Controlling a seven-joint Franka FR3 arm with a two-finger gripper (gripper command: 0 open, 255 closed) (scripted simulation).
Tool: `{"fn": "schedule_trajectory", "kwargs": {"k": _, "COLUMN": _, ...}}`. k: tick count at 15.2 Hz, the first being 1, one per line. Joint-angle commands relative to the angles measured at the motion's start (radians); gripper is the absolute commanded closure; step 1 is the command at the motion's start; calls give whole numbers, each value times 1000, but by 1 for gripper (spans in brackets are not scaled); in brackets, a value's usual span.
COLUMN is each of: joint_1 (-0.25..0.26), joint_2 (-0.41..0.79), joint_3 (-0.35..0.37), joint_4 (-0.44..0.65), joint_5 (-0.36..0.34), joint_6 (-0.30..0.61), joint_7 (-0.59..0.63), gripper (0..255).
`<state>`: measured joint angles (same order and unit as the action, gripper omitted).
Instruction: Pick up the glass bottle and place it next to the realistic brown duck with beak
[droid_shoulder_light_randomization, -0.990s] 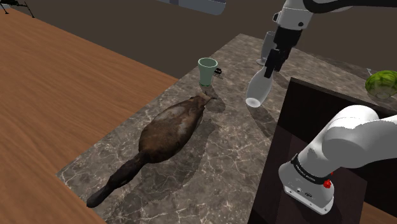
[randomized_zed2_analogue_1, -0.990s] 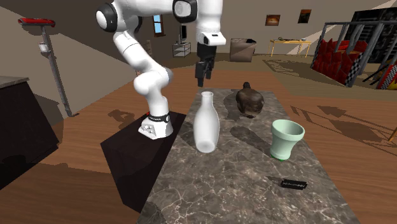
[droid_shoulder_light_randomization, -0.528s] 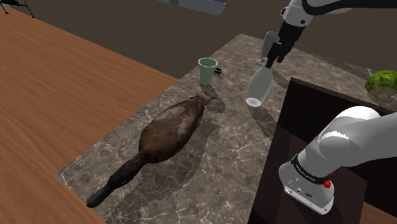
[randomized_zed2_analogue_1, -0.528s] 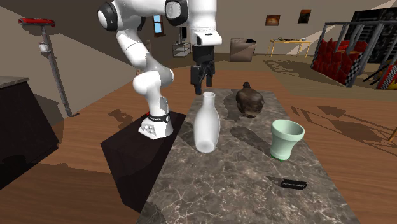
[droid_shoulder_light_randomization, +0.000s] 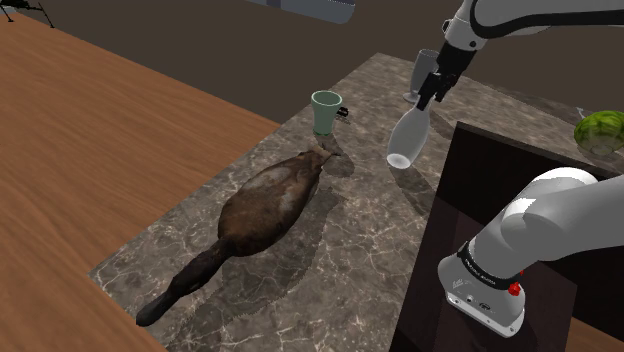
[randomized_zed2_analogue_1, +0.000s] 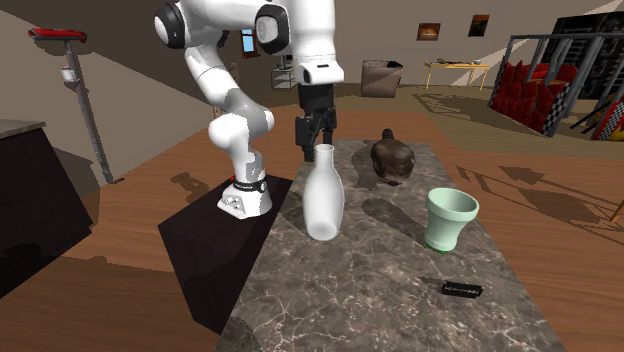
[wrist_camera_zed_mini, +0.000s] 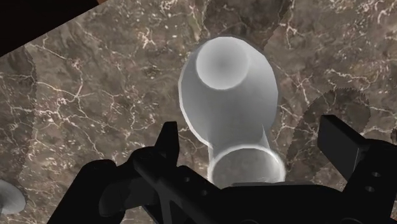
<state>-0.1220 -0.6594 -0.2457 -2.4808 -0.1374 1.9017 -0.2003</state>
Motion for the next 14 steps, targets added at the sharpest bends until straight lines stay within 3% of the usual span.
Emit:
{"fn": "schedule_trajectory", "kwargs": {"k": 1, "joint_1": 0, "joint_2": 10, "joint_3": -5, "joint_4": -26, "joint_5": -2, "joint_6": 37, "joint_7": 0, "gripper": 0}}
{"fn": "schedule_trajectory", "kwargs": {"k": 9, "joint_1": 0, "joint_2": 10, "joint_3": -5, "joint_4": -25, "joint_5": -2, "joint_6": 36, "joint_7": 0, "gripper": 0}}
{"fn": "schedule_trajectory", "kwargs": {"k": 10, "joint_1": 0, "joint_2": 10, "joint_3": -5, "joint_4": -25, "joint_5": -2, "joint_6": 36, "joint_7": 0, "gripper": 255}}
{"fn": "schedule_trajectory", "kwargs": {"k": 14, "joint_1": 0, "joint_2": 10, "joint_3": -5, "joint_4": -25, "joint_5": -2, "joint_6": 36, "joint_7": 0, "gripper": 255}}
